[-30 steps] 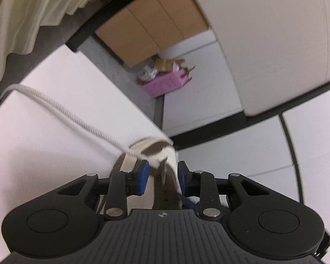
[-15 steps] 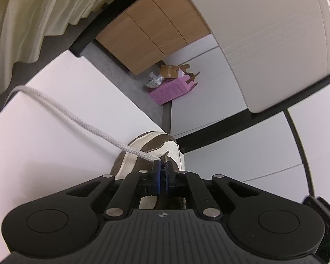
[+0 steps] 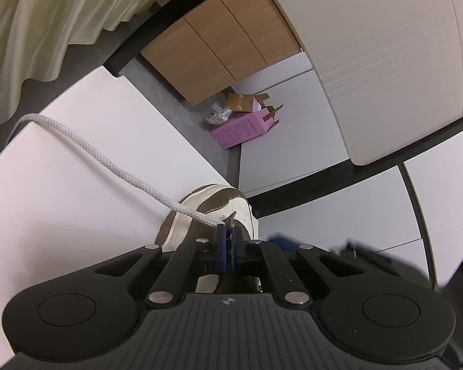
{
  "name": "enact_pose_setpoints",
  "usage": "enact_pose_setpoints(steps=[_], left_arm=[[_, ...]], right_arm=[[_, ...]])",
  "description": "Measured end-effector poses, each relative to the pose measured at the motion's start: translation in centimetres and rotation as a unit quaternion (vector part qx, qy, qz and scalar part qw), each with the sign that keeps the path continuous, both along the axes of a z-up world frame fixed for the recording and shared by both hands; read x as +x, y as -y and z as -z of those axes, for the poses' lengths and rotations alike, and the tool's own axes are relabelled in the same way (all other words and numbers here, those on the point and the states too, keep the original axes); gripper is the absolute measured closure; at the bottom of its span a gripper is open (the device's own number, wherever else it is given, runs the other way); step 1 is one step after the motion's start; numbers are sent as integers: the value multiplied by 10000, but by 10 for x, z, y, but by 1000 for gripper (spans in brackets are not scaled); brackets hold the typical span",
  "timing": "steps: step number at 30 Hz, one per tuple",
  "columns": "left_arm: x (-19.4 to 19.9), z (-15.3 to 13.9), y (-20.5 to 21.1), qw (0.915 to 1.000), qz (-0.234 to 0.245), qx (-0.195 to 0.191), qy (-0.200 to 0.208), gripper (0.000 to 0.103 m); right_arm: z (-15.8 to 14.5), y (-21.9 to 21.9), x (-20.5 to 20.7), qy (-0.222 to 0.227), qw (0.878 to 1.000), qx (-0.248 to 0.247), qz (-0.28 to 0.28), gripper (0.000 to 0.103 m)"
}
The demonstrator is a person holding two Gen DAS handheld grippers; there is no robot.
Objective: Lace up shoes with both hands
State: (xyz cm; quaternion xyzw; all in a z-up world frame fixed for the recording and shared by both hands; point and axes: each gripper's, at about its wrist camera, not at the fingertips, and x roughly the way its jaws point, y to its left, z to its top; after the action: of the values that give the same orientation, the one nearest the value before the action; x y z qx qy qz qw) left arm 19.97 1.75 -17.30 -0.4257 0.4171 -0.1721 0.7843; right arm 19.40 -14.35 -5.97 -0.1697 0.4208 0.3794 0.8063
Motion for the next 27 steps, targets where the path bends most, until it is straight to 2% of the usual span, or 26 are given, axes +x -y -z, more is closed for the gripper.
enact_pose_setpoints(steps=[3, 7, 14, 17, 19, 21, 23, 25, 27], left_arm=[[0, 0, -1, 10000, -55, 20, 6, 100], [-3, -6, -1, 9995, -169, 223, 167, 101], [-7, -20, -28, 9973, -635, -108, 357, 101], [-10, -30, -40, 9967, -672, -164, 435, 101], [-10, -34, -41, 9973, -582, -47, 444, 101], [-11, -37, -40, 9975, -525, 152, 445, 101], [-12, -38, -39, 9973, -499, 166, 522, 101], [-12, -39, -37, 9974, -445, 191, 543, 101], [-14, -42, -35, 9968, -394, 335, 610, 100]], right_arm=[[10, -14, 15, -266, 9990, -348, -57, 47], [22, -20, 17, -268, 9979, -594, 30, 46], [29, -10, 11, -162, 9976, -655, 181, 45], [24, -7, 12, -156, 9981, -481, 363, 47], [18, -2, 14, -200, 9979, -124, 596, 51], [16, 6, 18, -386, 9945, 318, 915, 52], [19, 10, 22, -493, 9909, 450, 1172, 56], [24, 7, 20, -351, 9913, 283, 1238, 72], [27, 9, 19, -356, 9895, 352, 1355, 90]])
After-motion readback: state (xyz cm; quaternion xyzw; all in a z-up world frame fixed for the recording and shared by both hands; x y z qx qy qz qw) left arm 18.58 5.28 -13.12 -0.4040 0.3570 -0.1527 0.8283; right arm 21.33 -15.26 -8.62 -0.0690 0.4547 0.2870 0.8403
